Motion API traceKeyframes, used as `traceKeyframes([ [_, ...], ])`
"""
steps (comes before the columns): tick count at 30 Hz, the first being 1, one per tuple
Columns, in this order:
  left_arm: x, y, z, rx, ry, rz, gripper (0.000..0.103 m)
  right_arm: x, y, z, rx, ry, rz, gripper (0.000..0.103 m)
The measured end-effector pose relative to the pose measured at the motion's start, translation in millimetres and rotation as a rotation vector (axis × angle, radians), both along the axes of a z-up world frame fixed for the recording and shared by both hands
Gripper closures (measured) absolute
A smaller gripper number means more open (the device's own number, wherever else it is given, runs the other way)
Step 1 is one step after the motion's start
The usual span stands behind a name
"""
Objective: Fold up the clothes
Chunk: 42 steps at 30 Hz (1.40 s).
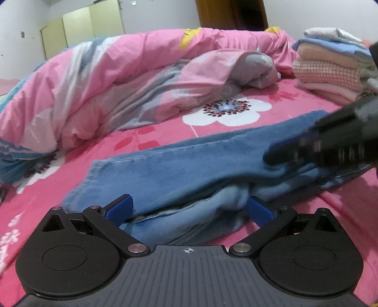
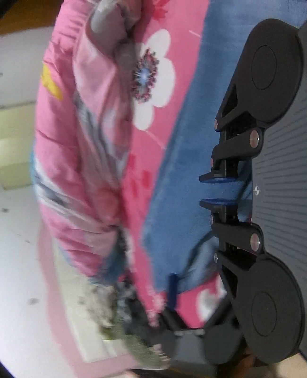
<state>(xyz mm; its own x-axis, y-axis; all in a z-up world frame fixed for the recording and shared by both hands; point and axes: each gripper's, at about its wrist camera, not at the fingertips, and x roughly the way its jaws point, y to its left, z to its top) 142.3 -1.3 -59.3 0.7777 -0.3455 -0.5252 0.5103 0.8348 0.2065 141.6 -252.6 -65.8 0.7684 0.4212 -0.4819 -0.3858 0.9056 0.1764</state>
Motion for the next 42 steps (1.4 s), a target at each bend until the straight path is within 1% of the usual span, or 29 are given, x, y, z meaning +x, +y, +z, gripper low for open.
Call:
traceKeyframes([
  [1,-3,6,4,0.005,-0.008,0.010,0.000,-1,2,2,0.030,-0.007,-0.001,0.089],
  [3,-10,18,15,-0.003,-0.023,0.033,0.000,4,9,-5,0.042,0.021,0.006,0.089],
  [6,-14,35,29,-0.066,-0.029,0.066,0.000,9,23,-38,-0.008,0.069,0.013,0.088],
  [8,-8,36,33,-0.125,-0.015,0.092,0.000,9,25,-29,-0.030,0.075,0.013,0.088],
  [9,-4,36,35,-0.154,-0.007,0.105,0.000,9,24,-23,-0.025,0.087,0.008,0.088],
  [10,-1,35,36,-0.175,-0.002,0.117,0.000,7,23,-14,-0.018,0.072,0.001,0.088],
  [12,6,28,36,-0.210,-0.004,0.126,0.000,-5,22,0,0.023,-0.001,0.014,0.088],
  [13,9,25,35,-0.227,-0.003,0.120,0.002,-8,23,0,0.039,-0.022,0.023,0.088],
  [14,11,22,34,-0.244,-0.003,0.113,0.005,-11,25,0,0.054,-0.039,0.033,0.087],
  [15,14,18,31,-0.249,0.004,0.104,0.007,-6,30,-13,0.035,0.000,0.032,0.087],
  [16,18,13,28,-0.249,0.013,0.093,0.008,-1,35,-27,0.017,0.040,0.031,0.087],
  [17,21,7,21,-0.225,0.020,0.093,0.008,3,40,-40,0.000,0.076,0.030,0.087],
  [19,28,-4,5,-0.150,0.043,0.107,0.009,-2,40,-32,-0.005,0.055,0.031,0.086],
  [20,31,-5,-1,-0.138,0.057,0.124,0.011,-5,39,-28,-0.007,0.044,0.032,0.086],
  [22,33,3,-4,-0.189,0.077,0.135,0.011,-16,31,-15,0.012,0.025,0.023,0.086],
  [24,32,5,-5,-0.182,0.069,0.128,0.011,-35,13,0,0.054,-0.040,-0.020,0.086],
  [26,29,6,-5,-0.165,0.053,0.120,0.011,-50,-6,8,0.070,-0.070,-0.094,0.086],
  [28,27,5,-7,-0.157,0.038,0.114,0.010,-57,-22,13,0.061,-0.104,-0.179,0.086],
  [30,26,6,-8,-0.165,0.030,0.113,0.010,-53,-36,5,0.027,-0.100,-0.272,0.082],
  [31,26,6,-9,-0.169,0.027,0.113,0.010,-47,-43,-6,0.008,-0.044,-0.306,0.081],
  [33,26,7,-11,-0.176,0.018,0.108,0.009,-34,-54,-41,0.031,0.083,-0.313,0.080],
  [34,25,7,-12,-0.178,0.010,0.106,0.009,-38,-56,-45,0.051,0.051,-0.315,0.080],
  [37,24,9,-13,-0.190,-0.004,0.099,0.009,-32,-48,-31,-0.002,0.070,-0.321,0.079],
  [38,24,10,-10,-0.188,-0.006,0.097,0.009,-35,-49,-25,0.007,0.070,-0.338,0.079],
  [39,24,10,-7,-0.184,-0.007,0.095,0.008,-42,-50,-18,0.017,0.045,-0.356,0.078],
  [41,23,9,3,-0.189,-0.020,0.071,0.004,-61,-50,-4,0.015,-0.046,-0.363,0.078],
  [42,22,9,7,-0.204,-0.030,0.055,0.004,-63,-52,-3,0.004,-0.060,-0.391,0.076],
])
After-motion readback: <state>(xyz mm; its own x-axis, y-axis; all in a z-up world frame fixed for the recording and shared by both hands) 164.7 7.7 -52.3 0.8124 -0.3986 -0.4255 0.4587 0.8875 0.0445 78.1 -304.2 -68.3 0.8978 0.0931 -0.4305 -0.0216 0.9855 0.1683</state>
